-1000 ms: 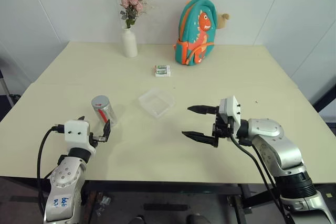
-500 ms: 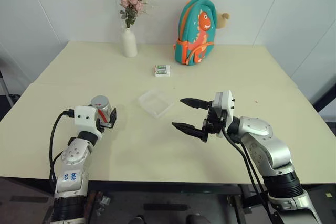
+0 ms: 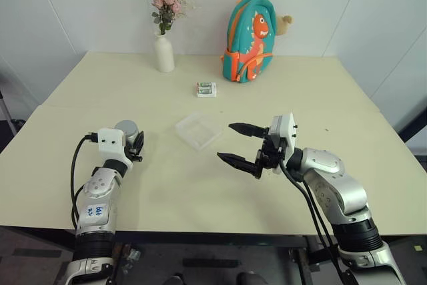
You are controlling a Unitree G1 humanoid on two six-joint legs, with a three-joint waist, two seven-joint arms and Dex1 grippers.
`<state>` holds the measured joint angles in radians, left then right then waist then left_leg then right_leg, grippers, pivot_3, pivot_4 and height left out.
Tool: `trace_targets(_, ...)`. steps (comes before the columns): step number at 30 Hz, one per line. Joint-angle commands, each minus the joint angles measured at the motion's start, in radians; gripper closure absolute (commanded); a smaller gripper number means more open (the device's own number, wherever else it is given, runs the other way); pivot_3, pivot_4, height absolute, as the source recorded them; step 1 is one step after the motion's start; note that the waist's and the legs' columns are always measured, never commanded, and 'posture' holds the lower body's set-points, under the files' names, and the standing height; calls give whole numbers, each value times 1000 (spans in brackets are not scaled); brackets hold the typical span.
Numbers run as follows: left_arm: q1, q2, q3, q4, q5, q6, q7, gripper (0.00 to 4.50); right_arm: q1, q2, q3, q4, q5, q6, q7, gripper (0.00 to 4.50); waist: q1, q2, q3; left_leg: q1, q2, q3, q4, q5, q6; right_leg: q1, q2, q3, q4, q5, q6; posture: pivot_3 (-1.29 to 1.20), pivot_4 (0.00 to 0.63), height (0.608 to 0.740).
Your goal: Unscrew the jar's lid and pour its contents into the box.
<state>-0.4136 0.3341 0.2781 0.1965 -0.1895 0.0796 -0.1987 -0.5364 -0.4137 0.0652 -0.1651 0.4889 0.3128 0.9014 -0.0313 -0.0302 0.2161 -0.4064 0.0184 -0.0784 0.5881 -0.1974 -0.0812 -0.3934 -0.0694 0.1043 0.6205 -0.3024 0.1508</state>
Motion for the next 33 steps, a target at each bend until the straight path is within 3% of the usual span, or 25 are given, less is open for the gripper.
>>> trace_targets(1,25,55,6,-227,-118,83,-117,2500,-24,9,-11,-58,6,23,-40,0,-1,0,0,0,0,0,0,0,0,0,0,0,0,0,0,0,150,740)
trace_targets(6,72,188,-28,-431,-309,293,-345,2500,-93,61,-10,-108,65,146,-136,0,-10,0,0,0,1,0,-2,0,-1,-1,1,0,1,-1,-1,0,150,740)
trace_targets(10,61,275,-93,-471,-402,401,-509,2500,-161,94,30,-154,108,286,-183,0,-21,0,0,1,2,0,-3,0,-1,-1,2,0,1,-2,-3,0,150,740)
trace_targets(18,-49,210,-241,-416,-347,389,-565,2500,-223,138,118,-94,52,368,-219,0,-22,0,0,0,2,0,-4,0,-1,-2,2,0,0,-4,-7,0,150,740)
trace_targets(33,-87,177,-280,-362,-300,349,-623,2500,-231,161,97,-109,58,418,-245,0,-25,0,0,0,8,0,-7,-1,-2,-5,8,0,2,-4,-6,0,150,740)
